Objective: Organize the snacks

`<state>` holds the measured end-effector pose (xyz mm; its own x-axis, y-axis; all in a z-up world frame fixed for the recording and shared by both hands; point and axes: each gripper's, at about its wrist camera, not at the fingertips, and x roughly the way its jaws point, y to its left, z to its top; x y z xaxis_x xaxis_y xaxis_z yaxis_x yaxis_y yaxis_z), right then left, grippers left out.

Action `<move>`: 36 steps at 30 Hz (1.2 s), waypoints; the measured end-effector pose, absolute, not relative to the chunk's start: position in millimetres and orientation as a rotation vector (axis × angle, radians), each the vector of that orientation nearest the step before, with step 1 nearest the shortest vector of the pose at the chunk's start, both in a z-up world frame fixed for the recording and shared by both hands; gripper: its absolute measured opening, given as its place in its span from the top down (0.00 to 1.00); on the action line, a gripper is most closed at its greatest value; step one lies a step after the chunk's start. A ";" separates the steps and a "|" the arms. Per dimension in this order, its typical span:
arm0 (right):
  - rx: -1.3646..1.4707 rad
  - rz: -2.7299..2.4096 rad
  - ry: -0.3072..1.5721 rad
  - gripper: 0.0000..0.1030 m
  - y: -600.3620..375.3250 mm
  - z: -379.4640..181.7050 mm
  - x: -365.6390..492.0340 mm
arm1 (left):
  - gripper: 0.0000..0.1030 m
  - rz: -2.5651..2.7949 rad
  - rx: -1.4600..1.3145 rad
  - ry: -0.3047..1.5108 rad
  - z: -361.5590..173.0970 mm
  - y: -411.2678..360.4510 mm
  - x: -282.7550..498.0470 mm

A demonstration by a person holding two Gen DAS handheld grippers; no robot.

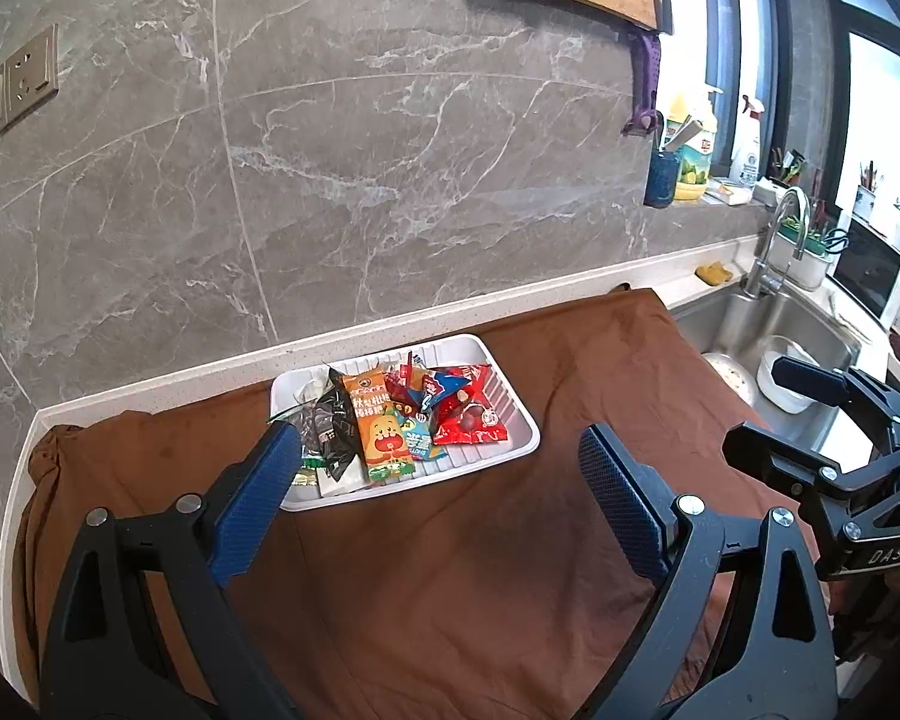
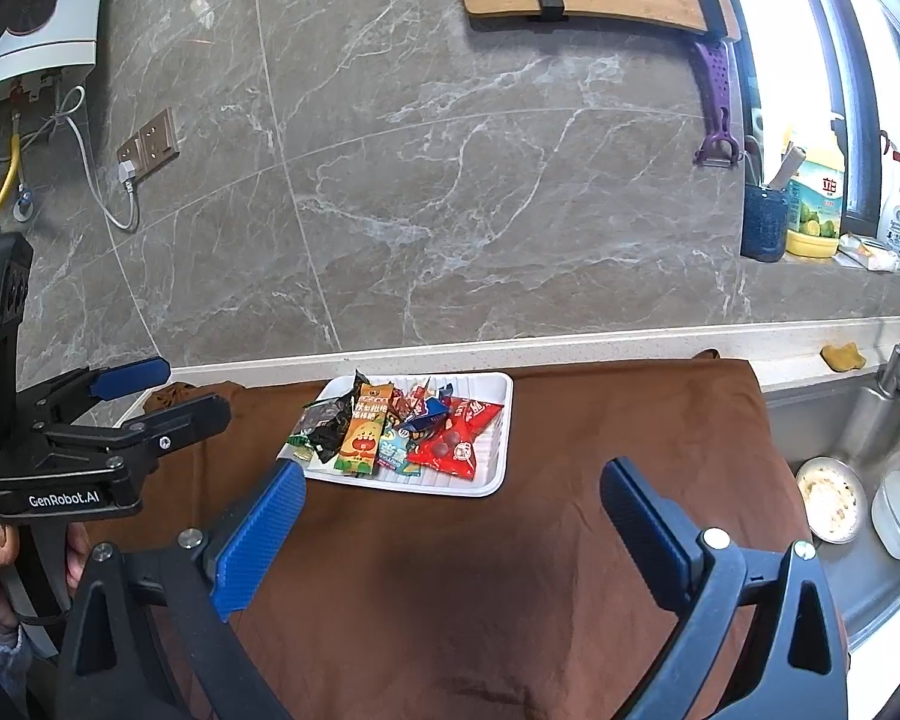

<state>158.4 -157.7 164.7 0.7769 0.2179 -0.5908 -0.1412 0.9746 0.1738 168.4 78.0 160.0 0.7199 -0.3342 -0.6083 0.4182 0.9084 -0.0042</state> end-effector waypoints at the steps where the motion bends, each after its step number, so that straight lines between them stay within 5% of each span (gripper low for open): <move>1: 0.122 0.196 0.653 0.02 -157.7 165.0 157.5 | 0.09 -0.417 0.137 0.644 159.9 78.4 168.0; 36: 0.120 0.191 0.650 0.01 -156.9 167.6 146.0 | 0.09 -0.439 0.141 0.633 163.1 83.5 158.1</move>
<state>146.0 -156.9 167.6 0.7793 0.2136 -0.5892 -0.1389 0.9756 0.1701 158.1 83.5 163.1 0.7185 -0.3530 -0.5993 0.4377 0.8991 -0.0048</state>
